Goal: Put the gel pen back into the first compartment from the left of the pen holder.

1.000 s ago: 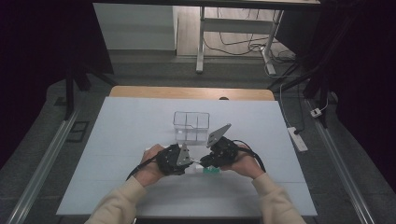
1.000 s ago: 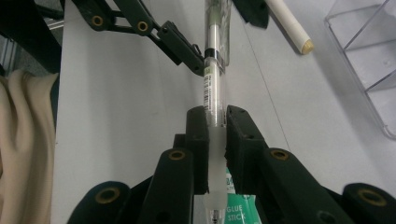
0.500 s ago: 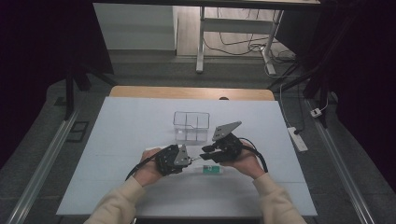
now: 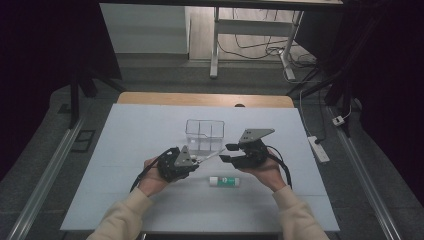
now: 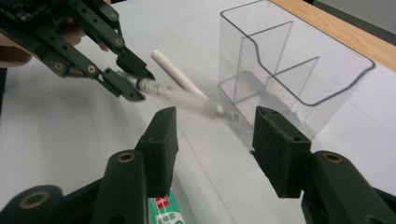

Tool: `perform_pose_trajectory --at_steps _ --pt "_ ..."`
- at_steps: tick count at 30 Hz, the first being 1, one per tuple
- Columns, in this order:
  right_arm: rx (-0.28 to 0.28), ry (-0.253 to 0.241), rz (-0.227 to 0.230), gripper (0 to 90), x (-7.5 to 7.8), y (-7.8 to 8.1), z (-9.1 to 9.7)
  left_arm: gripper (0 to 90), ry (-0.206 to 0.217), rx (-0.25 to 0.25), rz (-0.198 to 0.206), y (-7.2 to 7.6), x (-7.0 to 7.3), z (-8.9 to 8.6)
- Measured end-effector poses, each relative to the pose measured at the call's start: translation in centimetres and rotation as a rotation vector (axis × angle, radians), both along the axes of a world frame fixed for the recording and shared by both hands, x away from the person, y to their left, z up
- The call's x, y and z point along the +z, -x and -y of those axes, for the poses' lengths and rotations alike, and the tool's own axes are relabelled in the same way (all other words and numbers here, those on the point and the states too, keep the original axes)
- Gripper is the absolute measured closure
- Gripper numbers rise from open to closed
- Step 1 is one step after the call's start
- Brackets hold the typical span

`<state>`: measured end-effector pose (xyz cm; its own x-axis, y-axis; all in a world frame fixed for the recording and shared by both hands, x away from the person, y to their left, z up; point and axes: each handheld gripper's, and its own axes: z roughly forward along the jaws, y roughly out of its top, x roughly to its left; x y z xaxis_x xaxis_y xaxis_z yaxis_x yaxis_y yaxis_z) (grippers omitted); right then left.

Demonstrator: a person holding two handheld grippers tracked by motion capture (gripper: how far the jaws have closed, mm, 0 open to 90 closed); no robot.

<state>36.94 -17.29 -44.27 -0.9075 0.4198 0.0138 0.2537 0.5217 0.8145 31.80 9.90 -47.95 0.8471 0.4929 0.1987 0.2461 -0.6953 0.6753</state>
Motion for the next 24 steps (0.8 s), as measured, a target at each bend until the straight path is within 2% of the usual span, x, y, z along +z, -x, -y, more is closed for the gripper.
perform_pose_trajectory --at_steps 7,17,24 --pt "-0.033 -0.013 -0.014 44.7 -0.6 -0.2 0.4 79.2 0.039 0.027 -0.002 -0.2 0.1 -0.6" --pt "-0.062 0.000 -0.041 42.4 -1.5 -0.3 1.0 79.1 0.082 0.053 0.001 -0.3 0.1 -1.1" --pt "-0.074 -0.041 -0.044 42.4 -1.6 -0.1 1.1 79.1 0.121 0.060 0.003 -0.3 0.1 -1.0"
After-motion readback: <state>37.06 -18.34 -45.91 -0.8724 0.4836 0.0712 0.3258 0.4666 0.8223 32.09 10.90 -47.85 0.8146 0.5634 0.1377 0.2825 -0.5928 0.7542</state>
